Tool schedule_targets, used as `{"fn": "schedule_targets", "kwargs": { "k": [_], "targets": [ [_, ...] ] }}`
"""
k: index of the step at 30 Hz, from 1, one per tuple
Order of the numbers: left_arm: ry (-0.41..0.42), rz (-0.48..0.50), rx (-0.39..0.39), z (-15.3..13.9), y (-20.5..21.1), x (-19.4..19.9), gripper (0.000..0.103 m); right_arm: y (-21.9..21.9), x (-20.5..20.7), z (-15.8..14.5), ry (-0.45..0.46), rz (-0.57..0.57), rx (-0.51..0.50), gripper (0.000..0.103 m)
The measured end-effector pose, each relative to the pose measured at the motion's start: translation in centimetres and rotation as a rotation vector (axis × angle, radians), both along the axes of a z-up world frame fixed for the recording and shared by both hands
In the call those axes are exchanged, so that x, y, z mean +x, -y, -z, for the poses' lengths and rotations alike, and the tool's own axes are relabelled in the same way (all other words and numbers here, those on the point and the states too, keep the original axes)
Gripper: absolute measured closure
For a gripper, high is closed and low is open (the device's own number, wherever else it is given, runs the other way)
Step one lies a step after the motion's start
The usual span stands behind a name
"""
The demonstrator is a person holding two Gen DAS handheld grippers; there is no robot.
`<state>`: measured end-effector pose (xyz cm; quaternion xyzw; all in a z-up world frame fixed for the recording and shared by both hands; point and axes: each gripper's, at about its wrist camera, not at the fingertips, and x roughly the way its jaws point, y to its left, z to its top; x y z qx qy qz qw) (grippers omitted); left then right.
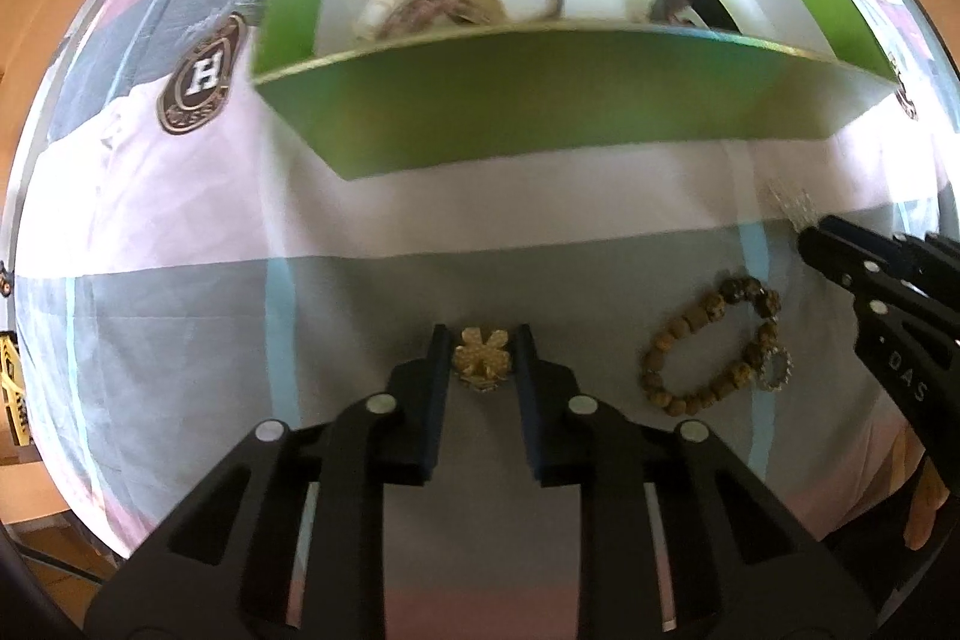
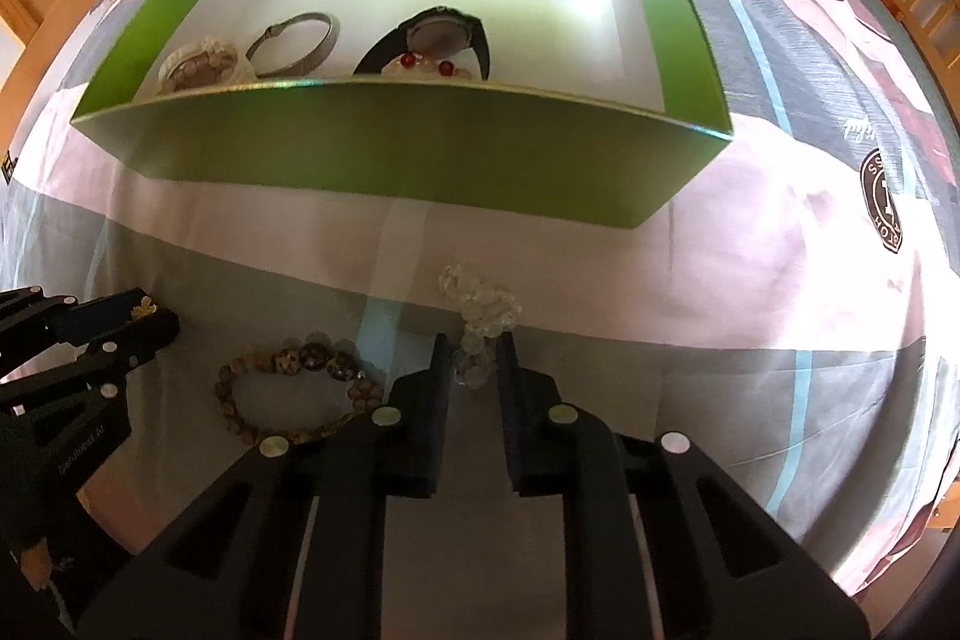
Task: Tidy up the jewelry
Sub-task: 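Move the left tool to the gold flower brooch while the right tool moves to the clear crystal bracelet, then close the left tool on the gold brooch while the right tool closes on the crystal bracelet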
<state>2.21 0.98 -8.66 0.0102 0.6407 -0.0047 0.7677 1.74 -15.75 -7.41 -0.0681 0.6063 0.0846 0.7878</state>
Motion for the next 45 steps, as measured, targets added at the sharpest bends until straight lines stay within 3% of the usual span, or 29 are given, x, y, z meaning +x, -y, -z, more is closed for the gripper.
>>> {"fn": "schedule_targets", "kwargs": {
  "k": [7,18,29,41,45],
  "targets": [
    [0.032,-0.049,-0.019,-0.9,-2.0,0.4,0.082,1.2,0.4,-0.3,0.007,0.009,0.004,0.087],
    [0.045,-0.027,-0.017,-2.1,-0.2,-1.8,0.082,1.1,0.2,-0.7,0.017,0.017,0.016,0.087],
    [0.035,-0.026,-0.008,-1.3,0.0,-1.2,0.082,1.6,-0.3,-3.6,0.104,0.01,0.098,0.087],
    [0.036,-0.027,-0.01,-0.7,0.1,-0.9,0.082,1.9,-0.3,-3.2,0.09,0.005,0.088,0.087],
    [0.035,-0.023,-0.055,-1.2,-0.4,-0.9,0.083,1.8,-0.3,-3.0,0.086,0.003,0.086,0.087]
  ]
}}
